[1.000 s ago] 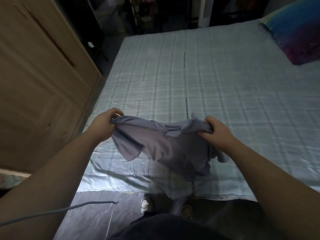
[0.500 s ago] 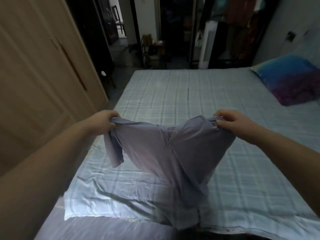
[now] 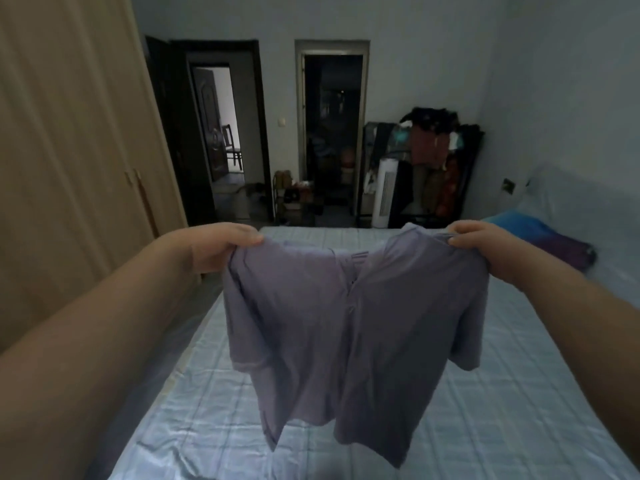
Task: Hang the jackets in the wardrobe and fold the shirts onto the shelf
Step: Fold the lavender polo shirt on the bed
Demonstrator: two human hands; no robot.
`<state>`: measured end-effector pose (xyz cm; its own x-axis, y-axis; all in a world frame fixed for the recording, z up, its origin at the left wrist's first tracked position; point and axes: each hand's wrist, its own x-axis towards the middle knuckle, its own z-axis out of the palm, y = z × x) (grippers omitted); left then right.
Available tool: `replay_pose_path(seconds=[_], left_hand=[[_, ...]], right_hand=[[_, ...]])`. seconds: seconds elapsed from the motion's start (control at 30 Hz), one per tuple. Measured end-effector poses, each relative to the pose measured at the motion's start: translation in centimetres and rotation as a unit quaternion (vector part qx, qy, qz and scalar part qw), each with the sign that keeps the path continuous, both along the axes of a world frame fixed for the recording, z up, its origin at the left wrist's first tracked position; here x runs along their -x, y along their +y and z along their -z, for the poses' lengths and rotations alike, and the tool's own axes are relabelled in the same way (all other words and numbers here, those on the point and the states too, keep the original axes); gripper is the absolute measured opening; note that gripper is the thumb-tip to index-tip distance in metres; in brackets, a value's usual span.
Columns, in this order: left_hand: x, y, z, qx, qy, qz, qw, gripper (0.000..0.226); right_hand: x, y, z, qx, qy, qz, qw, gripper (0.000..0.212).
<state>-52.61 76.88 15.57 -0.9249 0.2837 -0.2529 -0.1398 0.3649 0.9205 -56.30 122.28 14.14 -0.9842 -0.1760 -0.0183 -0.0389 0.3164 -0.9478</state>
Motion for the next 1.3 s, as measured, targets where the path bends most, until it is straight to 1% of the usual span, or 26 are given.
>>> replay_pose_path(seconds=[0.03, 0.07, 0.1, 0.13, 0.17, 0.2, 0.23, 0.27, 0.33, 0.37, 0.4, 0.43, 0.47, 0.5, 0.53, 0.57, 0.67, 0.8, 0.87, 0.93, 1.0, 1.07, 1.17, 1.23, 1.3], left_hand=[[-0.2, 0.1, -0.1, 0.101, 0.045, -0.004, 0.994, 0.049], [-0.3, 0.1, -0.2, 0.221, 0.102, -0.006, 0.97, 0.043], [-0.4, 0.1, -0.3, 0.316, 0.155, -0.001, 0.936, 0.036], [-0.6, 0.0, -0.4, 0.369, 0.19, 0.007, 0.91, 0.032], [-1.0, -0.1, -0.6, 0.369, 0.205, 0.01, 0.907, 0.029], [-1.8, -0.3, -0.9, 0.328, 0.212, 0.01, 0.921, 0.027], [-2.6, -0.6, -1.2, 0.255, 0.221, 0.005, 0.941, 0.026], [-3.5, -1.0, -1.5, 0.16, 0.235, 0.0, 0.959, 0.028], [-4.7, -2.8, -1.9, -0.02, 0.242, -0.016, 0.97, 0.03], [-5.1, -3.6, -1.9, -0.072, 0.231, -0.015, 0.97, 0.025], [-5.3, -4.4, -1.8, -0.077, 0.226, -0.014, 0.971, 0.02], [-5.1, -4.8, -1.6, -0.03, 0.235, -0.017, 0.971, 0.013], [-4.7, -4.6, -1.3, 0.038, 0.251, -0.027, 0.967, 0.004], [-4.1, -4.3, -1.0, 0.099, 0.267, -0.045, 0.957, 0.007], [-3.6, -3.9, -0.6, 0.146, 0.284, -0.062, 0.946, 0.013], [-3.1, -3.5, -0.4, 0.181, 0.3, -0.08, 0.933, 0.016], [-2.3, -3.0, -0.3, 0.247, 0.332, -0.115, 0.903, 0.019], [-1.5, -3.7, -0.2, 0.319, 0.3, -0.116, 0.892, 0.01], [-1.4, -3.8, 0.0, 0.317, 0.292, -0.114, 0.895, 0.012], [-1.3, -3.7, 0.4, 0.266, 0.293, -0.125, 0.91, 0.014], [-1.2, -3.4, 0.7, 0.2, 0.288, -0.14, 0.926, 0.016], [-1.0, -3.0, 1.0, 0.165, 0.286, -0.142, 0.933, 0.016], [-0.8, -2.1, 1.2, 0.18, 0.316, -0.147, 0.92, 0.017], [-0.9, -1.1, 1.0, 0.183, 0.338, -0.156, 0.91, 0.018], [-1.1, 0.2, 1.0, 0.205, 0.347, -0.156, 0.902, 0.018]], right_hand=[[-0.3, 0.1, 0.1, -0.01, -0.046, -0.004, 0.999, 0.008], [-0.6, 0.3, 0.4, -0.019, -0.087, 0.005, 0.996, 0.026], [-1.0, 0.3, 0.7, -0.03, -0.111, 0.019, 0.993, 0.038], [-1.4, 0.2, 0.8, -0.038, -0.108, 0.036, 0.993, 0.041], [-1.9, 0.1, 0.7, -0.049, -0.087, 0.041, 0.994, 0.035], [-2.5, -0.1, 0.5, -0.044, -0.061, 0.034, 0.997, 0.025], [-3.3, -0.1, 0.2, -0.011, -0.041, 0.014, 0.999, 0.018], [-4.0, 0.4, 0.0, 0.047, -0.033, -0.019, 0.998, 0.019], [-5.6, 1.6, -0.3, 0.18, -0.032, -0.114, 0.976, 0.031], [-6.0, 2.1, -0.2, 0.201, -0.039, -0.136, 0.969, 0.033], [-6.2, 2.2, 0.0, 0.176, -0.037, -0.129, 0.975, 0.033], [-6.0, 2.0, 0.4, 0.107, -0.029, -0.096, 0.989, 0.034], [-5.7, 1.5, 0.6, 0.006, -0.009, -0.054, 0.998, 0.031], [-5.6, 0.8, 0.4, -0.089, 0.019, -0.013, 0.996, 0.025], [-5.5, 0.0, 0.4, -0.152, 0.045, 0.024, 0.987, 0.017], [-5.3, -0.6, 0.3, -0.17, 0.067, 0.054, 0.982, 0.011], [-4.4, -0.9, -0.2, -0.161, 0.117, 0.102, 0.975, 0.016], [-4.7, -1.0, -0.9, -0.21, 0.152, 0.102, 0.96, 0.019], [-5.0, -1.2, -1.0, -0.225, 0.156, 0.095, 0.957, 0.019], [-5.3, -1.2, -0.9, -0.224, 0.151, 0.091, 0.958, 0.017], [-5.4, -1.0, -0.9, -0.201, 0.145, 0.096, 0.964, 0.013], [-5.5, -0.5, -1.0, -0.186, 0.146, 0.105, 0.966, 0.016], [-5.0, 0.1, -1.0, -0.192, 0.165, 0.101, 0.962, 0.026], [-4.3, 0.3, -0.9, -0.224, 0.207, 0.119, 0.945, 0.026], [-3.7, 0.8, -0.5, -0.253, 0.248, 0.151, 0.923, 0.024]])
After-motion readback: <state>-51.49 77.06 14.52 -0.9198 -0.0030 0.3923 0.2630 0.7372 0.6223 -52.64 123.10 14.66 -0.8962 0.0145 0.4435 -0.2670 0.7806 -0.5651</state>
